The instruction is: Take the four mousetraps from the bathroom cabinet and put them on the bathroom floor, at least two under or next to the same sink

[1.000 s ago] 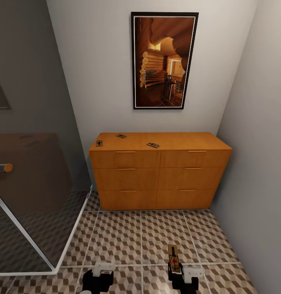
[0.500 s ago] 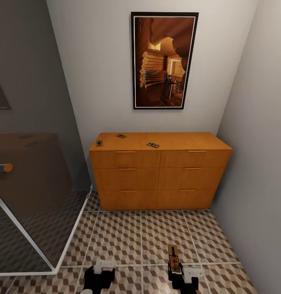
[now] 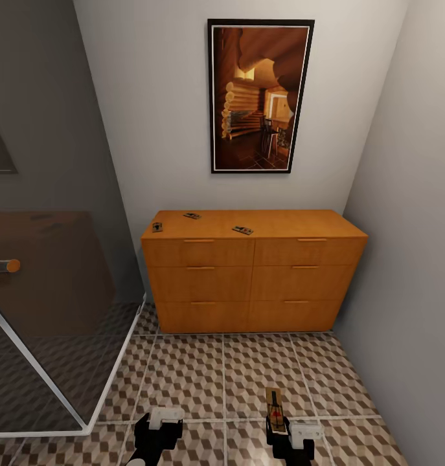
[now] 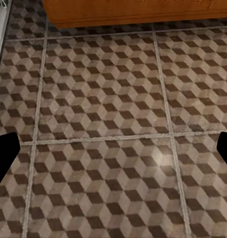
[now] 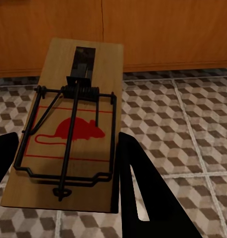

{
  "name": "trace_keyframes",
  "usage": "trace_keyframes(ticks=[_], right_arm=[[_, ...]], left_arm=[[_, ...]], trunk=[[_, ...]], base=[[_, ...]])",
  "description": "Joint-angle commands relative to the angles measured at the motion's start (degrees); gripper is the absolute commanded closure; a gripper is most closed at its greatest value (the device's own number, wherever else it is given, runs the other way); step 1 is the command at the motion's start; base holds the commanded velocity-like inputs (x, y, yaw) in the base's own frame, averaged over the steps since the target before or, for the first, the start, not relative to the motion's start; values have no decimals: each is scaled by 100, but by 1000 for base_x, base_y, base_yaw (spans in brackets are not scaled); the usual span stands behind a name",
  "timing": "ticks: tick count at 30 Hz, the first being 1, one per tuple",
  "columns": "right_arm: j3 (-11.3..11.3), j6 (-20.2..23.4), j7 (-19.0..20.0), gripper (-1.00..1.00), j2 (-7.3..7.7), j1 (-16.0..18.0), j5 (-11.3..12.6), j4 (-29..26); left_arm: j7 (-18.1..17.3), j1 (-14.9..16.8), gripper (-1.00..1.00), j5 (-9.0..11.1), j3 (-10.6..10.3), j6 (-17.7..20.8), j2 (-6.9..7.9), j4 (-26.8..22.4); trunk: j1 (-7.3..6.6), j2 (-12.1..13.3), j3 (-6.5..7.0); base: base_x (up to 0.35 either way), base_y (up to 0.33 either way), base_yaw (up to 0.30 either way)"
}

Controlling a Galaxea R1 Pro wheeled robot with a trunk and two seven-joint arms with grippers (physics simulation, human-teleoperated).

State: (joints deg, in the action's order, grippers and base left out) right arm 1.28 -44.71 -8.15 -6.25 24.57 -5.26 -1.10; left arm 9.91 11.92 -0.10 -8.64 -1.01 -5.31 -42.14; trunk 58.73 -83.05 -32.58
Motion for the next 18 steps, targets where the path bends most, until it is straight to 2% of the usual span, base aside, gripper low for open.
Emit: trace_keyframes(ticks=[1,18], right_arm=[[13,-12,-28,100,-1,4,-45,4],[13,-12,-28,100,0,6,-44,4]], left_arm=[[43,3,-100,0,-22,-15,3,2],[38,4,-100,-5,-23,-37,9,-1]], trunk=[[0,-3,-5],[0,-3,-5]], base=[[0,0,0],[0,0,0]])
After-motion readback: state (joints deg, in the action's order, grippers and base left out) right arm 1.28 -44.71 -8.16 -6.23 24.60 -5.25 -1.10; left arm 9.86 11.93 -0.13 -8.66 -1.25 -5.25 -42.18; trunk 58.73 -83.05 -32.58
